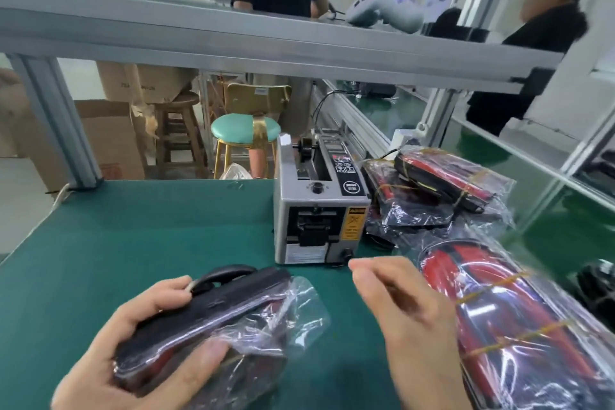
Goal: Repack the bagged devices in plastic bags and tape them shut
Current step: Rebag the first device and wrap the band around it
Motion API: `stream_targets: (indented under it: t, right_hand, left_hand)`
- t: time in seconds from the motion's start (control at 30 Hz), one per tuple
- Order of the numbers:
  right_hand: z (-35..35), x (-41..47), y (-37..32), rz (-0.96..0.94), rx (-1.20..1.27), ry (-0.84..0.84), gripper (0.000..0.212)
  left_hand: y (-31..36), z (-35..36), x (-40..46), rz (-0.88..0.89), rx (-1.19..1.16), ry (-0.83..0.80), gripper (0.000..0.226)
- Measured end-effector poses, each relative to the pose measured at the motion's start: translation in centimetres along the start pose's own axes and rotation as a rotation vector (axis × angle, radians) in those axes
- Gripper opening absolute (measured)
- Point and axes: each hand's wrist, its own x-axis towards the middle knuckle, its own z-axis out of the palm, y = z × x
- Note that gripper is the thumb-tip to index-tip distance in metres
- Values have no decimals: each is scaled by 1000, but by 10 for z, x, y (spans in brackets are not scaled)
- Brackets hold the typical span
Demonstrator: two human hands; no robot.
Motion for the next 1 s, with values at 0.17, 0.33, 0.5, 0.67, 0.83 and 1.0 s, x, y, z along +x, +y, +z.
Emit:
stream_targets:
  t: [0.17, 0.33, 0.5, 0.67, 0.83, 1.0]
  right_hand:
    - [30, 60, 39, 729, 153, 150, 6]
    - [53, 86, 51, 805, 160, 211, 13]
    - [59, 86, 54, 839, 177, 278, 3]
    - [69, 89, 51, 867, 223, 347, 17]
    - [74, 94, 53, 937, 244, 413, 30]
    - [52, 78, 29, 949, 416, 85, 25]
  left_hand:
    - [4, 4, -7, 69, 159, -250, 38]
    - [8, 16, -20, 259, 191, 55, 49]
    - [12, 17, -15, 309, 182, 73, 44]
    - [17, 18, -17, 332, 179, 83, 44]
    - [20, 19, -22, 389, 271, 107, 40]
    - [20, 22, -26, 416, 379, 148, 28]
